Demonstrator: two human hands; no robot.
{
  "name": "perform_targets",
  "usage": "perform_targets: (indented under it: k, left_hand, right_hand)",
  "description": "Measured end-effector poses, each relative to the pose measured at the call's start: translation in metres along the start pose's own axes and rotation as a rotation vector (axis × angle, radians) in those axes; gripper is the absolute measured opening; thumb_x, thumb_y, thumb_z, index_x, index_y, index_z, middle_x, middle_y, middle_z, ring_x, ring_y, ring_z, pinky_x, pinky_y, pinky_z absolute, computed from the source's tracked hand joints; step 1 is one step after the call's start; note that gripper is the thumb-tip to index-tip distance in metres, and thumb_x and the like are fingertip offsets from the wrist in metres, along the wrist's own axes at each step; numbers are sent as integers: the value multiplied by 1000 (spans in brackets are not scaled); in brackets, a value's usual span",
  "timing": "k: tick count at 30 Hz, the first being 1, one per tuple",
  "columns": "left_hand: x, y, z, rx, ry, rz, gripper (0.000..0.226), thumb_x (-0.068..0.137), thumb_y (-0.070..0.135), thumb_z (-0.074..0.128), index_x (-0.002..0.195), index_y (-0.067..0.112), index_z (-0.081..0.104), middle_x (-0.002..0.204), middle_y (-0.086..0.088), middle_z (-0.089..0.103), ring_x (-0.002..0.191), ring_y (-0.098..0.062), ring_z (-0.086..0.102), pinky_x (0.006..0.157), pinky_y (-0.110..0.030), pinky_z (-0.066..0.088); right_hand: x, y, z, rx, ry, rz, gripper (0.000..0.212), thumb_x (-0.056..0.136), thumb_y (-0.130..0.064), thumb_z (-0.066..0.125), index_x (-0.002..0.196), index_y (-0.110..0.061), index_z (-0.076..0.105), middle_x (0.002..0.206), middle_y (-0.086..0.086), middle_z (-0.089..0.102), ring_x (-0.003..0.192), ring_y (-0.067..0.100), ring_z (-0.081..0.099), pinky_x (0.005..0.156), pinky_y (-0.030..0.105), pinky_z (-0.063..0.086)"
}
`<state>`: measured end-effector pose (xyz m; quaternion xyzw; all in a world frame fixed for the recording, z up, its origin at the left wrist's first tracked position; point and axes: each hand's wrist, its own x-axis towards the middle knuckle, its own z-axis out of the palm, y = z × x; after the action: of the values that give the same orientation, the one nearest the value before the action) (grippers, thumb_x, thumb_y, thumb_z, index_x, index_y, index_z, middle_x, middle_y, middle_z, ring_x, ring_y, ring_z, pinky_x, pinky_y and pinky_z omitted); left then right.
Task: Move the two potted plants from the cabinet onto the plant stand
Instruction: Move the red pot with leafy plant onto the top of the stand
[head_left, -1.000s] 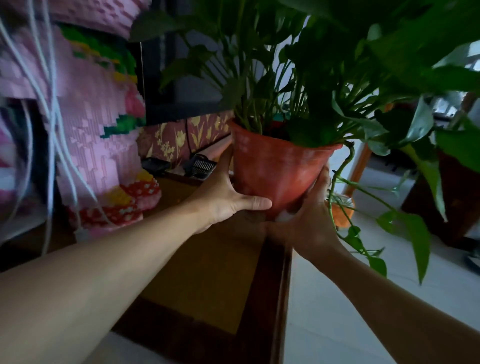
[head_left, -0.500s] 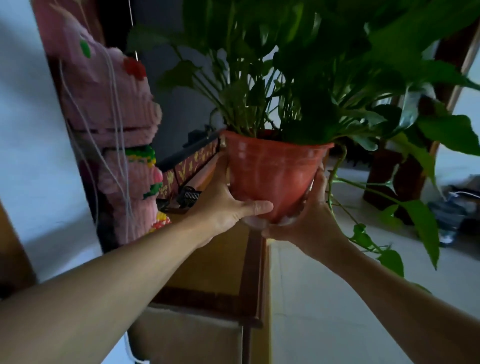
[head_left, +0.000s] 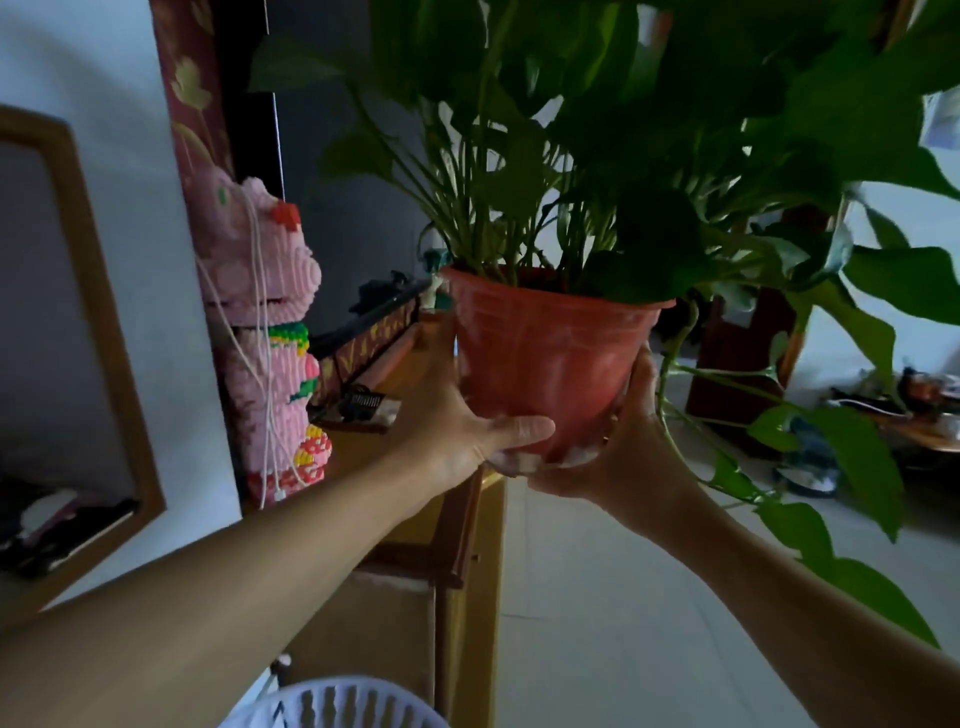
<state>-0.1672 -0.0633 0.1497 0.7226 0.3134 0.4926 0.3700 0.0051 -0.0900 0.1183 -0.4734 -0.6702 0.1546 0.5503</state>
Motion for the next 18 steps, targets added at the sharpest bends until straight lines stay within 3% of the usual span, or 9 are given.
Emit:
perform_targets:
  k: [1,4,7,9,10,13,14,17,18]
  left_hand:
    - [-10,4,5,-10,8,-1,101,37,42,81,123,40,28,113,17,56,110,-9,54,87,-30,53]
    - [-42,17,17,-22,17,5,113,36,42,82,133,35,25,124,8,54,115,-14,52,76,-25,57]
    - [-68,22,27,-43,22,4,114,33,44,82,132,36,26,125,6,52,116,-14,52,94,-39,50]
    - [-84,24,32,-35,26,2,108,32,48,80,126,43,26,117,16,53,108,-1,53,87,-22,50]
    - [-92,25,34,-35,19,1,105,33,48,80,123,47,25,115,18,53,106,1,54,84,-17,49]
    - [-111,21,40,-130,-29,-19,97,38,34,83,115,52,27,123,8,53,115,-13,55,88,-31,54]
    - [-116,19,41,-164,-36,-16,97,41,29,83,117,50,28,123,8,53,115,-13,56,85,-29,55]
    - [-135,9,41,-122,-35,5,100,43,33,83,125,41,25,112,22,54,101,13,56,70,-6,49]
    - [-143,5,41,-88,-30,10,101,42,39,83,124,43,24,108,29,54,97,18,55,69,-4,48]
  right_hand:
    - [-10,-5,-5,2,-7,3,137,30,-34,91,135,-48,3,115,-32,48,103,-17,53,72,17,55]
    - [-40,-20,-17,-57,-16,-13,141,28,-42,89,138,-44,1,119,-29,44,103,-22,49,72,13,54]
    - [-67,-29,-25,-79,-32,4,144,27,-41,88,141,-37,-1,118,-29,42,107,-10,53,75,20,57]
    - [-85,-34,-28,-99,-30,17,144,27,-42,87,142,-34,0,119,-27,41,109,2,53,80,30,57]
    - [-94,-36,-29,-102,-32,27,144,27,-43,87,141,-34,-1,118,-29,41,106,1,53,80,31,57]
    - [-118,-39,-28,-102,-53,44,142,32,-37,88,142,-30,-2,110,-36,39,98,-19,50,72,19,57]
    - [-123,-38,-27,-105,-60,51,141,34,-32,88,142,-29,-2,109,-36,39,95,-19,51,70,16,56]
    - [-143,-34,-20,-97,-72,106,137,37,-26,89,138,-38,-3,106,-30,43,86,-6,56,62,14,55]
    - [-151,-32,-17,-88,-66,124,137,38,-24,89,137,-40,-4,106,-29,44,86,-2,57,64,16,55]
